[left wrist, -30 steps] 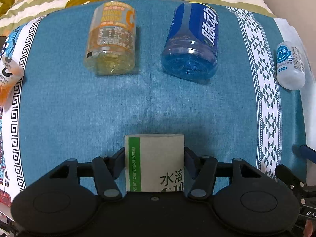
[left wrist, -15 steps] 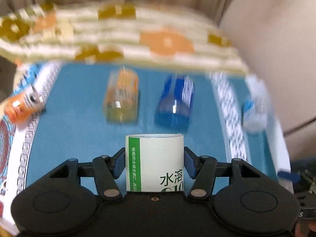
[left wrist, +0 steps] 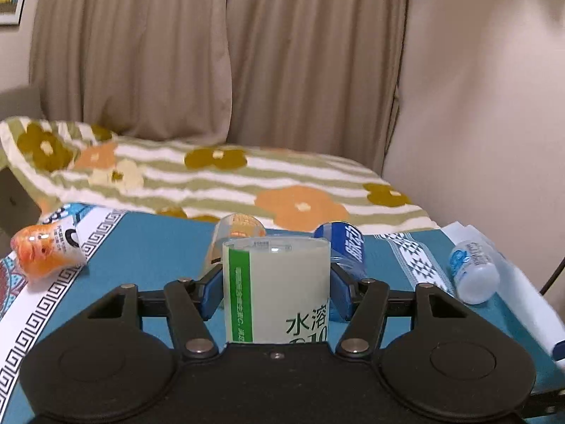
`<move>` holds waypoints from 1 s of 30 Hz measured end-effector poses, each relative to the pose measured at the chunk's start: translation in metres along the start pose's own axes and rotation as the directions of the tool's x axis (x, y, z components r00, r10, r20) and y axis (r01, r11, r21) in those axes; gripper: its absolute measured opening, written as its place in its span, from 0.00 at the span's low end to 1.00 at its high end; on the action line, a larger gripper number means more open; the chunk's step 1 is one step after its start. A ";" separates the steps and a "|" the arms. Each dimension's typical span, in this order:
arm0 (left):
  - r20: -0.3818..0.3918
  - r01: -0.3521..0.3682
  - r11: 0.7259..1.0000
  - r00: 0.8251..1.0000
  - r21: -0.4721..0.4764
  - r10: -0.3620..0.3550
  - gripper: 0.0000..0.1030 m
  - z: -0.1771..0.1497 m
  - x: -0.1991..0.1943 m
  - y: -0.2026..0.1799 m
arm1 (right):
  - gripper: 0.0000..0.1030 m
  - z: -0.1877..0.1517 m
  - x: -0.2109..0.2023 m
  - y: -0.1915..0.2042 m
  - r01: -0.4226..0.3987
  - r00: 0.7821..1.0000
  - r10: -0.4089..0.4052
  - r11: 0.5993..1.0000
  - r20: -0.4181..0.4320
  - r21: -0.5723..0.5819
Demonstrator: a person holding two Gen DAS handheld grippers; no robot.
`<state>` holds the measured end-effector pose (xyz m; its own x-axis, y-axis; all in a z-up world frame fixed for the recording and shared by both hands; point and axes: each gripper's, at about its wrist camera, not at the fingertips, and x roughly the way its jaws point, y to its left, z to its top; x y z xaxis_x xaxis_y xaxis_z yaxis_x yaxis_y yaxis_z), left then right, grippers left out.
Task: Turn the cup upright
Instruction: 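Lift the cup with the left gripper and rotate it upright, then lower the upright cup onto the cloth with the left gripper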
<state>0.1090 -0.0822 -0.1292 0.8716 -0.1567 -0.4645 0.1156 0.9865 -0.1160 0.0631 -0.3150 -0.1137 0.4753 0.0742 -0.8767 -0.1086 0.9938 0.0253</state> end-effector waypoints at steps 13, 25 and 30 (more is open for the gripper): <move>-0.013 0.009 1.000 1.000 0.027 -0.008 0.64 -0.016 -0.020 -0.004 | 1.00 -0.006 0.007 0.017 -0.016 1.000 0.015 1.000 -0.014 -0.023; -0.128 0.008 0.994 0.992 0.111 0.006 0.64 -0.008 -0.014 -0.014 | 1.00 -0.006 0.005 0.019 -0.058 0.998 0.059 0.998 -0.018 0.016; -0.165 0.028 0.992 0.986 0.120 -0.007 0.79 -0.003 -0.012 -0.013 | 1.00 -0.007 -0.005 0.019 -0.047 0.999 0.047 0.998 0.003 0.052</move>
<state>0.0960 -0.0936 -0.1244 0.7798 -0.1697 -0.6026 0.1960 0.9803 -0.0223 0.0523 -0.2972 -0.1120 0.4719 0.1213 -0.8733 -0.0851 0.9921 0.0918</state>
